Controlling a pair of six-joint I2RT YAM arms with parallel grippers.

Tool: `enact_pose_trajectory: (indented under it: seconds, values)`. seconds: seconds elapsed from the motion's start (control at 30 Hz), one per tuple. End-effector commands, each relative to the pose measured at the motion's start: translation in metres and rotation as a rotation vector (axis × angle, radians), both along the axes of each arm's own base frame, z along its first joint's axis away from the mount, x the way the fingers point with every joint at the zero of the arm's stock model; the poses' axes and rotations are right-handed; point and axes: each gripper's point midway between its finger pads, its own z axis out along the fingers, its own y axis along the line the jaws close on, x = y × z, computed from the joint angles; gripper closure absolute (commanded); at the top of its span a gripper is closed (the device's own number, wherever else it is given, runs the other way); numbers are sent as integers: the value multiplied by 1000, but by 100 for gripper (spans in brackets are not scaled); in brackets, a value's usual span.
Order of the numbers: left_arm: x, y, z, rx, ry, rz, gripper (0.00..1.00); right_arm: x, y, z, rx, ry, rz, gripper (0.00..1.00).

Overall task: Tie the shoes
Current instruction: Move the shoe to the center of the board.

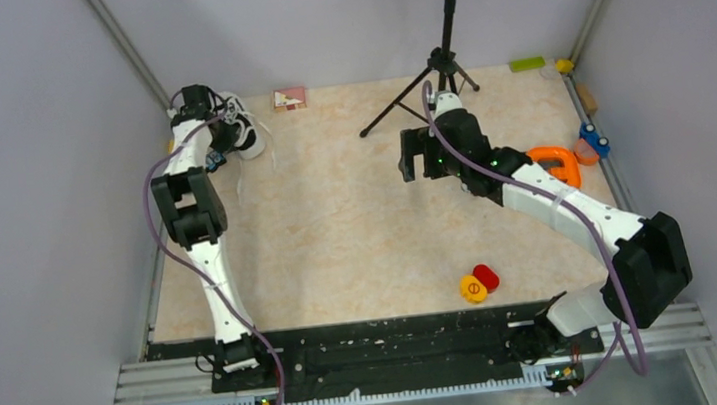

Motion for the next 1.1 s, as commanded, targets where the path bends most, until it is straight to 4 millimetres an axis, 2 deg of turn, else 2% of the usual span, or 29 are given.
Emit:
enact_pose_trajectory:
  seconds: [0.0,0.07,0.17,0.3,0.33,0.43,0.53,0.7,0.8,0.93,1.07]
  values:
    - [-2,-20,44,-9,-98,-75,100,1,-3,26,72,-43,-50,2]
    - [-11,-34,63,13,-115,-143,100,0,0,28,89,-44,-44,2]
    - [-41,-58,85,61,-76,-260,100,0,5,32,114,-43,-32,2]
    - [-101,-94,103,69,-21,-389,100,-1,7,38,145,-45,-39,3]
    - [-119,-104,117,83,-37,-411,100,-1,8,39,153,-46,-40,3]
    - [-167,-135,124,82,-43,-500,100,-7,9,41,172,-40,-39,3]
    - [-206,-160,129,77,-41,-548,100,-15,7,52,201,-65,-47,3]
    - [-269,-209,127,26,-50,-604,100,-28,-8,58,215,-81,-82,3]
    - [-295,-237,124,3,-84,-620,100,-38,-12,52,214,-58,-77,3]
    - [-313,-266,107,-1,-99,-660,100,-48,-19,45,221,-44,-85,3]
    - [-325,-291,69,-57,2,-717,100,-59,-34,46,235,-66,-128,5]
